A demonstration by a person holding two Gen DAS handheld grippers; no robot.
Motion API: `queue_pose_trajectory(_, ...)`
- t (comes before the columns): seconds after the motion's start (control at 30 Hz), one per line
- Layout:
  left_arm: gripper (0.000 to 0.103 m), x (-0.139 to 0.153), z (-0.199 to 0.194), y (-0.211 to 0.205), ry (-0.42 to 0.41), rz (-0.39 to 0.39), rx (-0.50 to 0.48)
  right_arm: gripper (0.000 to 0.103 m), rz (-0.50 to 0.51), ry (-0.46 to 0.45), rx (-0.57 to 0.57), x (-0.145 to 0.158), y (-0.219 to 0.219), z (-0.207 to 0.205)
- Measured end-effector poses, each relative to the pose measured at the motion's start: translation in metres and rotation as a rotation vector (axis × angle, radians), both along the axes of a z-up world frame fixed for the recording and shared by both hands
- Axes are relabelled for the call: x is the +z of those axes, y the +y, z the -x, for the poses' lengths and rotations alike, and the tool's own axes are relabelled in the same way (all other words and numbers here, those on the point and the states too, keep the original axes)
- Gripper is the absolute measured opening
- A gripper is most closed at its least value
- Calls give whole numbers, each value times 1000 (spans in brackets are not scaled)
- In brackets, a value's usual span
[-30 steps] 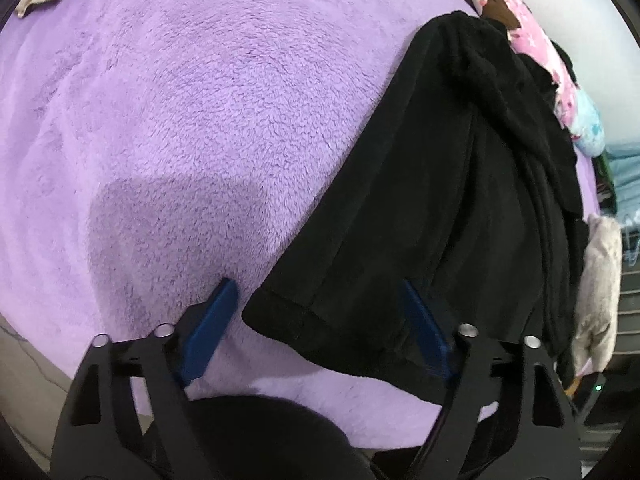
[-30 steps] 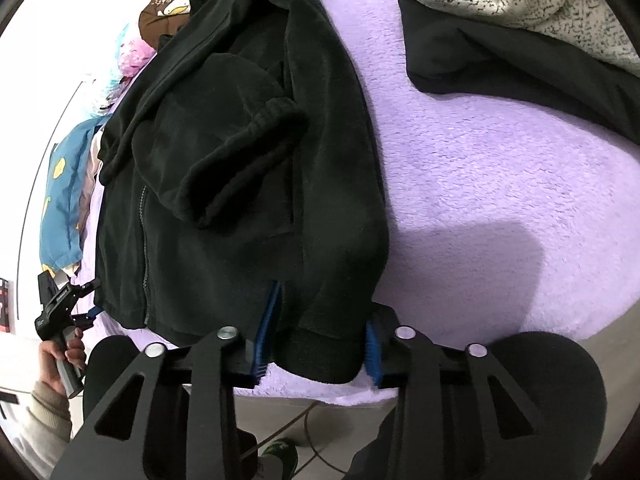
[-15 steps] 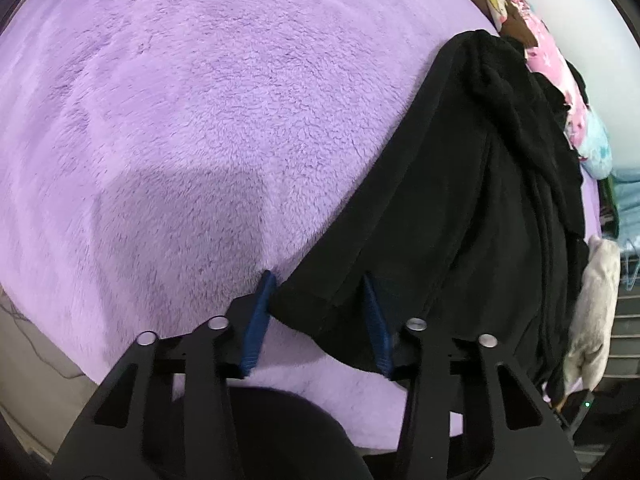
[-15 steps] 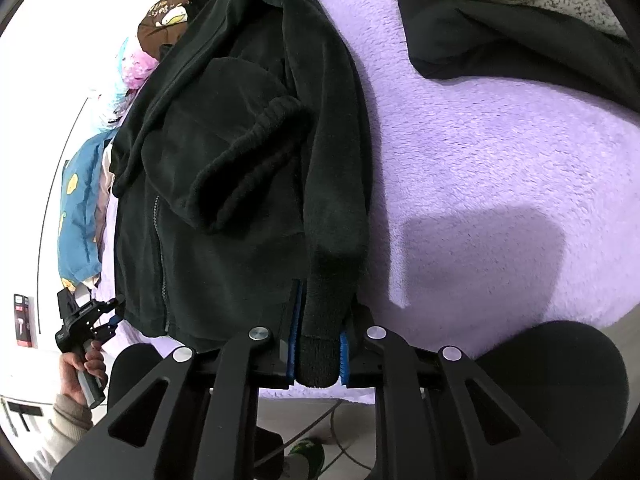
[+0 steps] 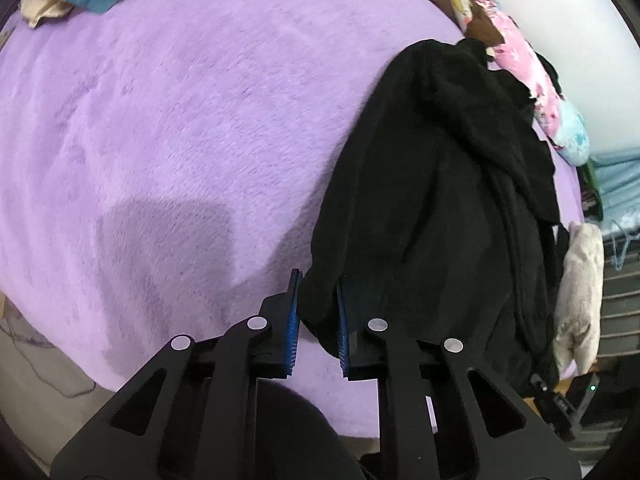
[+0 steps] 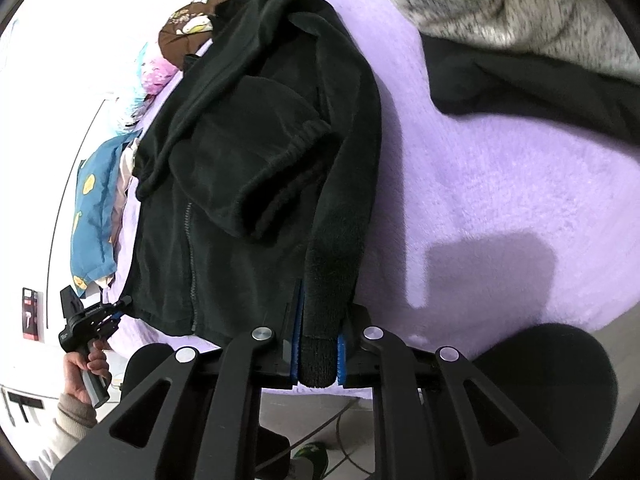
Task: Fold large clothes
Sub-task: 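Lift the hem with both tools and fold it toward the collar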
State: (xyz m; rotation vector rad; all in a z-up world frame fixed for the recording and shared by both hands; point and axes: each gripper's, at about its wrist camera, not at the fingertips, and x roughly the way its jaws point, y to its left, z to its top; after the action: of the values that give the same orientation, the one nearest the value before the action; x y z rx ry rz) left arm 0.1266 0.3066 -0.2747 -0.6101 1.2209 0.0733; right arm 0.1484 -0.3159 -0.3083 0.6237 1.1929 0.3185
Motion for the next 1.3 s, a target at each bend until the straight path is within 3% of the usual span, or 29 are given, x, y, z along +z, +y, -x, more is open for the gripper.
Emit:
queue_pose_trajectory(0.3,12,30,2,6,-60,59,-24,11,-32,-87,-5,47,-7,-3)
queue_pose_trajectory(0.63,12,82,-14,1,-118,99,-33,11,-72,-182,30,101,-14,-28)
queue_pose_trajectory(0.9,11,128,-43,-4,-140,104,-17,10,-108,-223,43,132,-29,-62)
queue_pose_trajectory(1.13,11,145,-75,-7,-141,114,-32,10,-116,-245,30,152,-45,-92)
queue_pose_trajectory(1.3,11,158,-100,-5,-159,164,-20,10,-104,-252,9,159,-49,-108)
